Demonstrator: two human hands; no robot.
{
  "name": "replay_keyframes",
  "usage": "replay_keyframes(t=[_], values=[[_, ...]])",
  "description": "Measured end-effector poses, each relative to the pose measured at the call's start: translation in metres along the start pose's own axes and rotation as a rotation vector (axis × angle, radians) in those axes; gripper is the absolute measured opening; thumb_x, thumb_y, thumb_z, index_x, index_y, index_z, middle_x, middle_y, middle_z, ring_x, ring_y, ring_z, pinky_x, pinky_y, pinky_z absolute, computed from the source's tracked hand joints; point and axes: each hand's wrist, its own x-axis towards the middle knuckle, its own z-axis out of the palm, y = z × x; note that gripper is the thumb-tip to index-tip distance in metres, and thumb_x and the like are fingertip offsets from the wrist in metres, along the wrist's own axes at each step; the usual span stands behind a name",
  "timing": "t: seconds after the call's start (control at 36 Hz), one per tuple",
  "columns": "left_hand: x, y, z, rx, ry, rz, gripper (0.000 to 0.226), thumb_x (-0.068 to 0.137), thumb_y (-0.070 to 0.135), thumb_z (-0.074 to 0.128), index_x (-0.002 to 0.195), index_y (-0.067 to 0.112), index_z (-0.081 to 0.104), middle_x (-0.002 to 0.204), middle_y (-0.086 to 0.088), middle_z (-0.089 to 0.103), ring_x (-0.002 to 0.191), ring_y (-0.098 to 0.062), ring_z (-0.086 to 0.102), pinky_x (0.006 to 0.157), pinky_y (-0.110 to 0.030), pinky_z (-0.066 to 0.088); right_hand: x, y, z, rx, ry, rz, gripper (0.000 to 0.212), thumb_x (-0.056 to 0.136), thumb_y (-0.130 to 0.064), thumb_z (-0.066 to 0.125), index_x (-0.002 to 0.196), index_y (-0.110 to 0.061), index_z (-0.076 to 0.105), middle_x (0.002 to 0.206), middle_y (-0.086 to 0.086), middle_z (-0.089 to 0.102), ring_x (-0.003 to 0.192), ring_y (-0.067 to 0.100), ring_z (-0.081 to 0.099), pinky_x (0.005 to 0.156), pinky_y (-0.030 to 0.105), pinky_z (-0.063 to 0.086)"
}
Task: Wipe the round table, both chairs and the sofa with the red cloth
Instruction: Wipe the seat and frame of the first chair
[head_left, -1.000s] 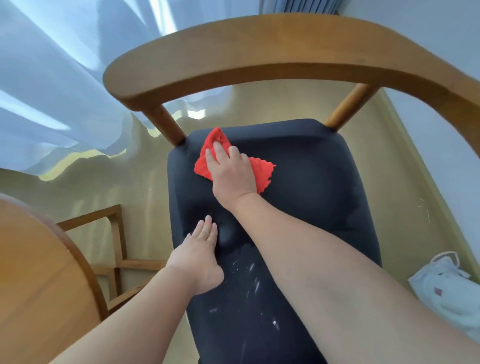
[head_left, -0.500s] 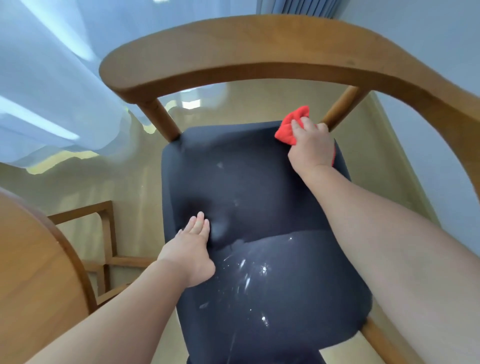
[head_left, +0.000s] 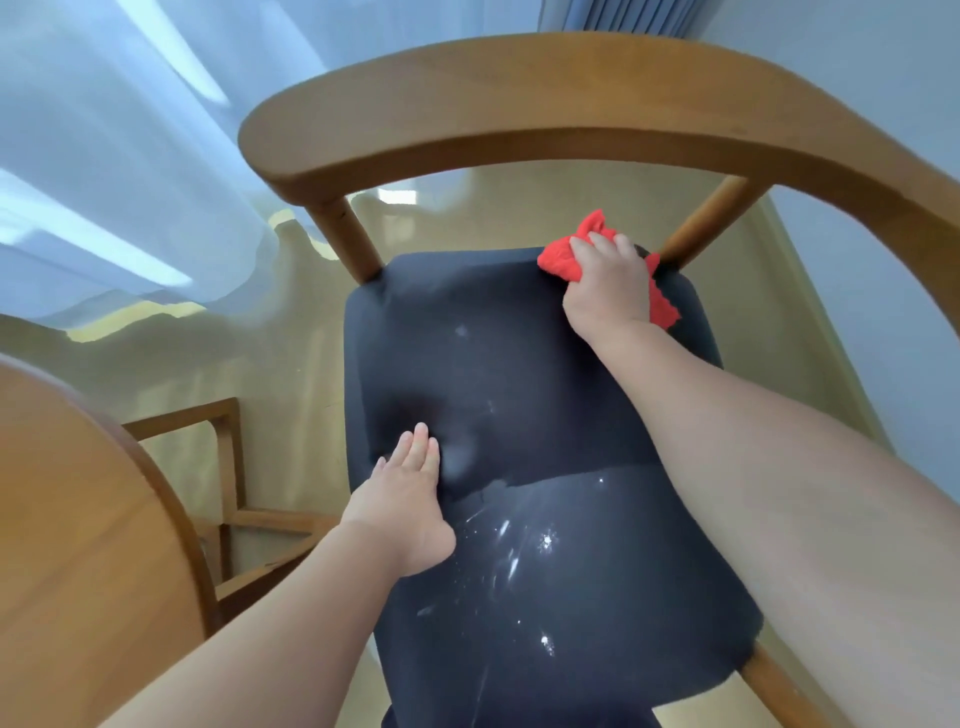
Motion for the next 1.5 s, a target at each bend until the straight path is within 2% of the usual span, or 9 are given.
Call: replay_keyframes(t=[0.31, 0.56, 0.69, 0.81, 1.19, 1.31, 1.36, 1.42, 1.5], values=[[0.001, -0.005, 0.003, -0.035, 0.009, 0.026, 0.090, 0.078, 0.020, 0.042, 0.150, 0.013, -0.012, 0.154, 0.001, -0.026, 0.142, -0.012, -0.020, 0.118, -0.032, 0.000, -0.018, -0.148, 0.030, 0.020, -0.141, -0.412, 0.042, 0.085, -0.013, 0.045, 0.125, -0.014, 0.060, 0.131, 0.009, 0.056, 0.122, 0.035, 0.044, 0.102, 0.044, 0.030], [0.001, -0.013, 0.005, -0.056, 0.035, 0.049, 0.090, 0.077, 0.018, 0.042, 0.150, 0.015, -0.010, 0.154, 0.004, -0.025, 0.142, -0.010, -0.018, 0.118, -0.030, 0.002, -0.035, -0.135, 0.024, -0.185, -0.226, -0.618, 0.053, 0.098, -0.009, 0.033, 0.151, -0.014, 0.027, 0.159, 0.009, 0.020, 0.145, 0.032, 0.016, 0.118, 0.047, 0.012], [0.001, -0.012, 0.006, -0.042, 0.049, 0.050, 0.089, 0.077, 0.016, 0.042, 0.150, 0.015, -0.010, 0.154, 0.004, -0.025, 0.143, -0.010, -0.017, 0.118, -0.030, 0.002, -0.055, -0.109, 0.021, -0.127, -0.257, -0.653, 0.056, 0.086, -0.010, 0.024, 0.127, -0.005, 0.061, 0.134, 0.018, 0.056, 0.124, 0.043, 0.050, 0.100, 0.056, 0.041], [0.000, -0.010, 0.008, -0.012, 0.056, 0.040, 0.089, 0.077, 0.016, 0.041, 0.150, 0.013, -0.011, 0.154, 0.001, -0.026, 0.143, -0.012, -0.018, 0.118, -0.031, 0.001, -0.071, -0.083, 0.014, -0.167, -0.284, -0.660, 0.058, 0.083, -0.012, 0.023, 0.124, -0.006, 0.064, 0.131, 0.017, 0.059, 0.119, 0.042, 0.055, 0.095, 0.055, 0.046], [-0.007, -0.005, 0.009, -0.006, 0.100, 0.011, 0.087, 0.079, 0.014, 0.039, 0.150, 0.014, -0.010, 0.155, 0.002, -0.024, 0.143, -0.012, -0.017, 0.118, -0.030, 0.001, -0.122, 0.014, -0.004, -0.271, -0.260, -0.528, 0.061, 0.077, -0.006, 0.024, 0.121, -0.010, 0.066, 0.133, 0.014, 0.059, 0.119, 0.042, 0.055, 0.093, 0.056, 0.045], [-0.007, -0.007, 0.010, -0.041, 0.128, 0.012, 0.087, 0.078, 0.011, 0.039, 0.151, 0.016, -0.009, 0.155, 0.005, -0.022, 0.143, -0.010, -0.016, 0.118, -0.029, 0.001, -0.141, 0.053, -0.007, -0.238, -0.275, -0.381, 0.061, 0.075, -0.003, 0.028, 0.124, -0.008, 0.064, 0.135, 0.016, 0.056, 0.120, 0.046, 0.051, 0.090, 0.058, 0.046], [-0.009, -0.009, 0.011, -0.066, 0.150, 0.025, 0.086, 0.079, 0.010, 0.039, 0.151, 0.017, -0.006, 0.156, 0.006, -0.021, 0.143, -0.009, -0.015, 0.118, -0.028, 0.001, -0.151, 0.067, -0.008, -0.215, -0.271, -0.273, 0.059, 0.071, 0.005, 0.046, 0.127, -0.007, 0.061, 0.138, 0.017, 0.053, 0.121, 0.049, 0.049, 0.089, 0.059, 0.045], [-0.012, -0.011, 0.013, -0.069, 0.183, 0.043, 0.084, 0.080, 0.009, 0.039, 0.152, 0.018, -0.005, 0.156, 0.007, -0.019, 0.143, -0.008, -0.014, 0.118, -0.027, 0.002, -0.160, 0.077, -0.010, -0.200, -0.277, -0.163, 0.071, 0.065, 0.012, 0.062, 0.132, -0.008, 0.057, 0.143, 0.016, 0.047, 0.125, 0.050, 0.043, 0.094, 0.060, 0.042], [-0.018, -0.014, 0.016, -0.059, 0.253, 0.064, 0.084, 0.080, 0.009, 0.040, 0.152, 0.018, -0.003, 0.157, 0.007, -0.017, 0.144, -0.009, -0.012, 0.118, -0.028, 0.004, -0.175, 0.083, -0.014, -0.212, -0.320, -0.010, 0.077, 0.075, 0.010, 0.058, 0.146, -0.014, 0.041, 0.157, 0.008, 0.028, 0.139, 0.044, 0.023, 0.109, 0.054, 0.028]])
